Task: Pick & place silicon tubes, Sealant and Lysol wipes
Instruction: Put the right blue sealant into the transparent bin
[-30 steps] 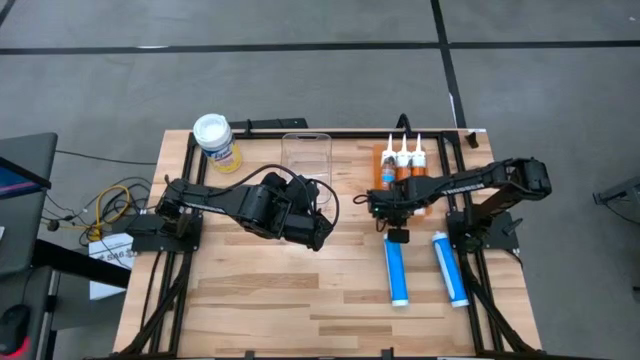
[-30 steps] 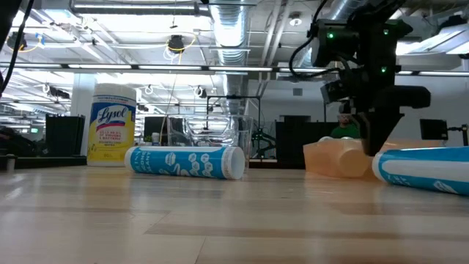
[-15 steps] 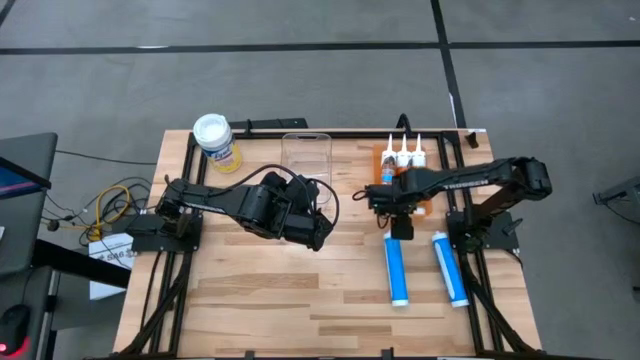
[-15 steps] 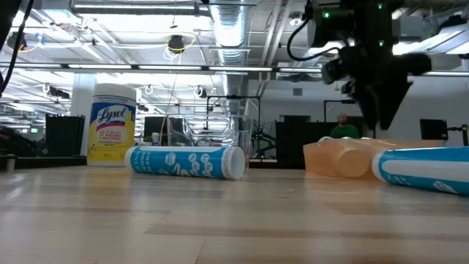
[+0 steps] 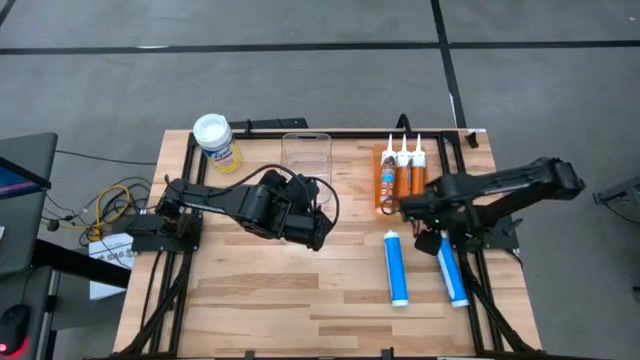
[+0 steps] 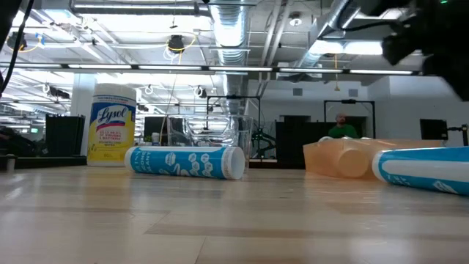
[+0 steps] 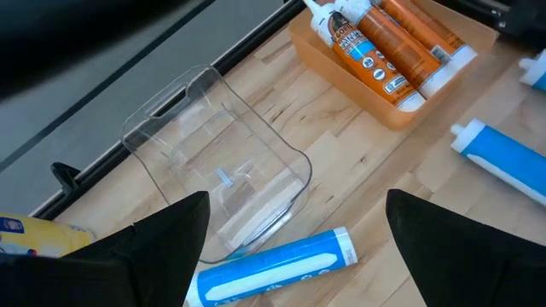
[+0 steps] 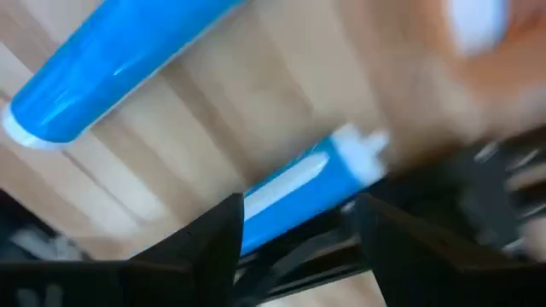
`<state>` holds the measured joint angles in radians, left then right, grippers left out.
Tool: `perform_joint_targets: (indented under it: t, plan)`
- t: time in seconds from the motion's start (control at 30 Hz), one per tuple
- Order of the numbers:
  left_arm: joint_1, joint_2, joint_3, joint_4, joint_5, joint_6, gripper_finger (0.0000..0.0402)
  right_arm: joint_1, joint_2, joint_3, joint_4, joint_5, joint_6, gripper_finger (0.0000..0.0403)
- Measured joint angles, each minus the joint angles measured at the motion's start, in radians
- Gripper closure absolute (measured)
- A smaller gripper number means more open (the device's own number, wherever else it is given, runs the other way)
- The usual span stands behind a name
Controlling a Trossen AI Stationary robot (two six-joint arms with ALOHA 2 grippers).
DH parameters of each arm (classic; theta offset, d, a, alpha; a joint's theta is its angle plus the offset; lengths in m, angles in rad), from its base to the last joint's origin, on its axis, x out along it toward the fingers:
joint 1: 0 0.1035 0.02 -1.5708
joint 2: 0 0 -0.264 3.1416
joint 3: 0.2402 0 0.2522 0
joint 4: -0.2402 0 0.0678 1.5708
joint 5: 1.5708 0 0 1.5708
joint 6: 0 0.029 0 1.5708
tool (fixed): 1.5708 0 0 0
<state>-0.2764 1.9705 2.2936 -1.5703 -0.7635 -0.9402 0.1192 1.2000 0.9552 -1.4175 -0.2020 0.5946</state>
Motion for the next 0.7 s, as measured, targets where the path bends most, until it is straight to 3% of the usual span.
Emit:
perform_joint_targets:
  t: [0.2, 0.4, 0.7]
  plan:
    - [0.000, 0.000, 0.000, 0.001, -0.001, 0.009, 0.0053, 0.173, -0.144, -0.130, 0.053, -0.083, 0.397, 0.0194]
    - [0.000, 0.000, 0.000, 0.001, -0.001, 0.009, 0.0053, 0.360, -0.194, -0.195, 0.093, -0.092, 0.727, 0.0195]
    - [0.000, 0.000, 0.000, 0.002, -0.001, 0.009, 0.0053, 0.560, -0.152, -0.197, 0.135, -0.079, 1.002, 0.0200]
